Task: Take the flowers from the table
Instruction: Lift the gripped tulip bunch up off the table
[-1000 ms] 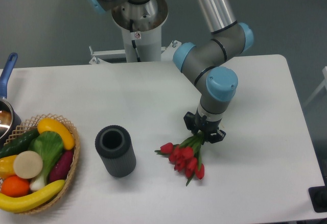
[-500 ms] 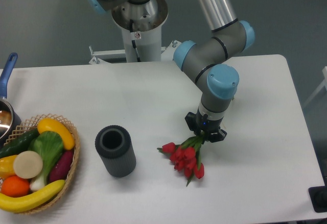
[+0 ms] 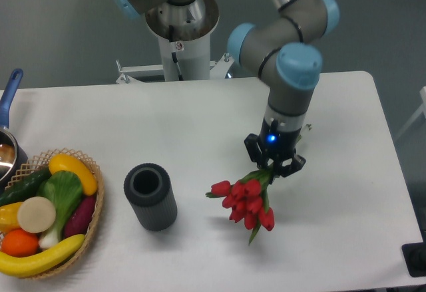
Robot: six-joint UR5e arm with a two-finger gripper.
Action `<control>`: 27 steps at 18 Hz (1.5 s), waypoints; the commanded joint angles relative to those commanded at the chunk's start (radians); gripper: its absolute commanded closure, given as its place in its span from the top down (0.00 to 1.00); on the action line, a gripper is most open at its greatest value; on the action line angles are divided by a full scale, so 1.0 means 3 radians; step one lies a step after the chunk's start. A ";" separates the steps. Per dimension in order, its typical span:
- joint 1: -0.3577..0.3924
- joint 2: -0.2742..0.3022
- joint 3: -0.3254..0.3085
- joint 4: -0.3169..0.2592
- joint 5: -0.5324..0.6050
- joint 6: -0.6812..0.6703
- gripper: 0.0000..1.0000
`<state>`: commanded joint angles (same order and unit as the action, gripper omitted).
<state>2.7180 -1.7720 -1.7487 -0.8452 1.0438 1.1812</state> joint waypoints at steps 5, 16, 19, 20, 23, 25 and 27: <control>0.0256 0.0174 0.0000 0.0000 -0.0824 -0.0169 0.29; 0.0532 0.0170 -0.0036 0.0000 -0.1878 -0.0307 0.29; 0.0563 0.0164 -0.0061 0.0000 -0.2017 -0.0302 0.29; 0.0563 0.0164 -0.0061 0.0000 -0.2022 -0.0302 0.29; 0.0568 0.0159 -0.0056 0.0000 -0.2022 -0.0297 0.29; 0.0558 0.0159 -0.0051 0.0000 -0.2027 -0.0292 0.29; 0.0563 0.0159 -0.0041 0.0005 -0.2022 -0.0292 0.29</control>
<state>2.8869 -1.7242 -1.7610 -0.8437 0.4372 1.0937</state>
